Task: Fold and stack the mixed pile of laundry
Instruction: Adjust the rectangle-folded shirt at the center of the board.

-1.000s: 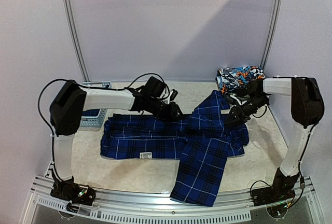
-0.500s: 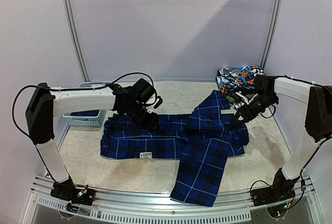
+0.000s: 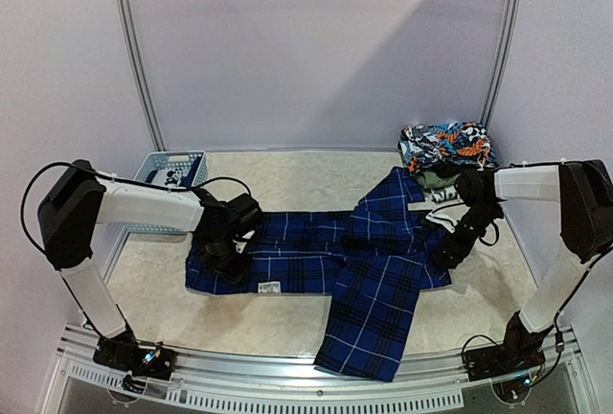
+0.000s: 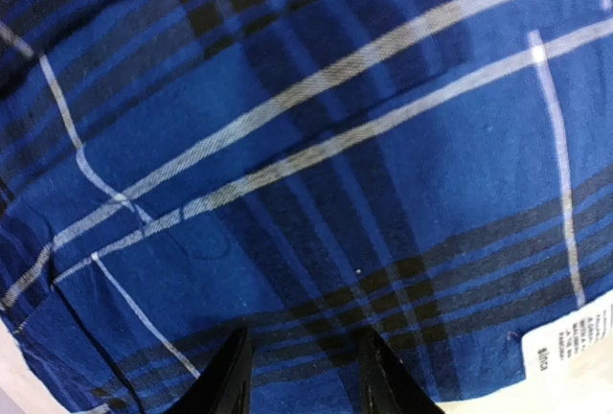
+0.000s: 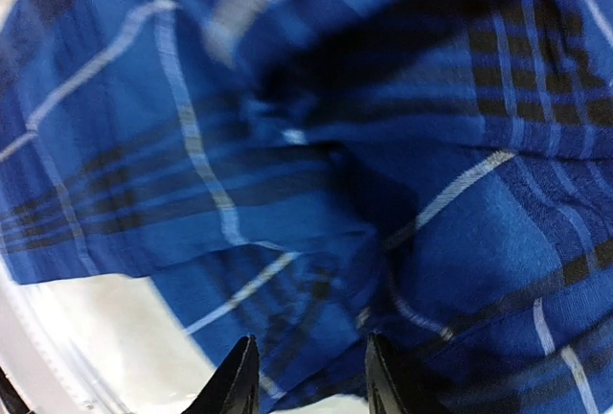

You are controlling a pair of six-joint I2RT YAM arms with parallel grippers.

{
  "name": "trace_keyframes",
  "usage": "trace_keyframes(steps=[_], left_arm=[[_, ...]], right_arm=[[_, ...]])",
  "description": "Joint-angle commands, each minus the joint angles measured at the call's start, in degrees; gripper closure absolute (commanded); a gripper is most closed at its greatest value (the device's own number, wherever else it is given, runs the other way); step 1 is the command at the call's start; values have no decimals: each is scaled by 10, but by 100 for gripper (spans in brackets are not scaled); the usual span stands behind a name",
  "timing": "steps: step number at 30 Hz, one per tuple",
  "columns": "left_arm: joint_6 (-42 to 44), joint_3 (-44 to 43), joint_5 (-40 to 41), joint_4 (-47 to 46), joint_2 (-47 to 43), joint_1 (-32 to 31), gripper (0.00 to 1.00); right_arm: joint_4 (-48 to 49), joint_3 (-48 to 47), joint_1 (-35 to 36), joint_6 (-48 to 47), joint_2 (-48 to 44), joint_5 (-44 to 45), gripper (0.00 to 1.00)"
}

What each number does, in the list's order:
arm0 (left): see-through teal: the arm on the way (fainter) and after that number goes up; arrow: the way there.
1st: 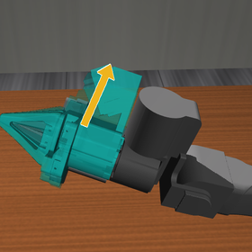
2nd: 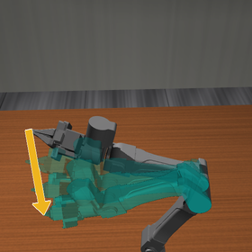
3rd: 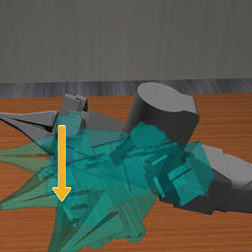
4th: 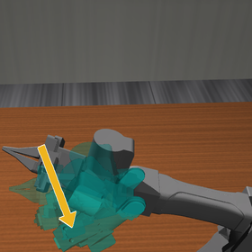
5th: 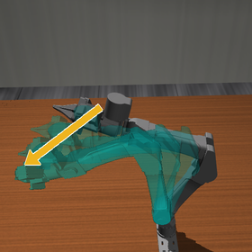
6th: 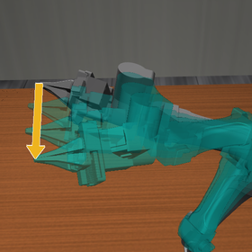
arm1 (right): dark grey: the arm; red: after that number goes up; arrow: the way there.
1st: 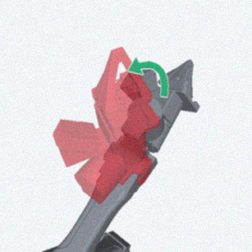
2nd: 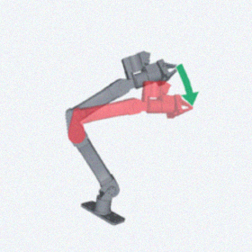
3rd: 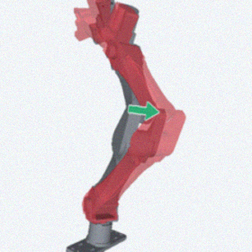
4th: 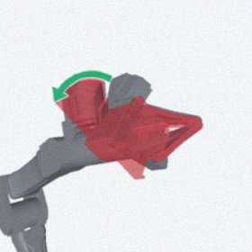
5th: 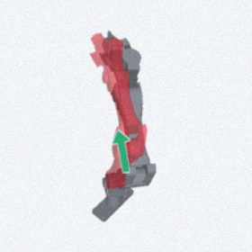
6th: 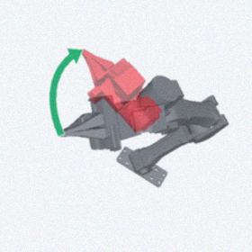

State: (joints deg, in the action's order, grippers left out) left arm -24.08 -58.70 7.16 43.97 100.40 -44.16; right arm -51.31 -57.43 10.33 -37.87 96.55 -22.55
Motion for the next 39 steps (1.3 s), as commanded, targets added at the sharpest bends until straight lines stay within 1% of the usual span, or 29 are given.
trace_keyframes(steps=[1, 3, 4, 5, 7, 10, 12, 14, 17, 22, 26, 30, 33, 35, 37, 39], left_arm=[[-27, 20, -25, -30, -2, 6, 61], [-31, 14, -42, -30, -10, 6, 62], [-34, 7, -35, -24, -22, 6, 62], [-38, -1, -18, -19, -39, 8, 61], [-55, -21, 42, -9, -78, 20, 58], [-66, -45, 119, -2, -113, 53, 51], [-70, -53, 138, 5, -117, 85, 48], [-74, -43, 114, -17, -118, 121, 48], [-80, -22, 58, -78, -113, 156, 49], [-73, -16, -7, -122, -73, 174, 52], [-60, -18, -21, -134, -38, 177, 53], [-52, -21, -35, -135, -12, 178, 55], [-44, -13, -29, -137, -10, 178, 56], [-37, -10, -23, -134, -11, 178, 58], [-31, -9, -18, -127, -14, 178, 62], [-24, -5, -5, -121, -28, 177, 62]], right_arm=[[63, 20, -4, -10, 35, 65, 64], [76, 13, -21, -7, 54, 80, 66], [76, 3, -35, -2, 68, 78, 67], [71, -9, -52, 1, 79, 69, 67], [57, -32, -77, 7, 99, 48, 69], [52, -36, -84, 5, 102, 37, 69], [48, -38, -84, 4, 97, 23, 69], [43, -38, -84, 5, 95, 10, 68], [41, -37, -84, 4, 93, 1, 68], [38, -35, -84, 1, 91, -9, 67], [37, -35, -84, 2, 94, -18, 67], [33, -36, -84, 2, 98, -21, 66], [33, -36, -84, 2, 98, -23, 66], [32, -36, -84, 2, 100, -25, 66], [31, -38, -84, 2, 101, -26, 66], [30, -38, -84, 2, 103, -27, 66]])
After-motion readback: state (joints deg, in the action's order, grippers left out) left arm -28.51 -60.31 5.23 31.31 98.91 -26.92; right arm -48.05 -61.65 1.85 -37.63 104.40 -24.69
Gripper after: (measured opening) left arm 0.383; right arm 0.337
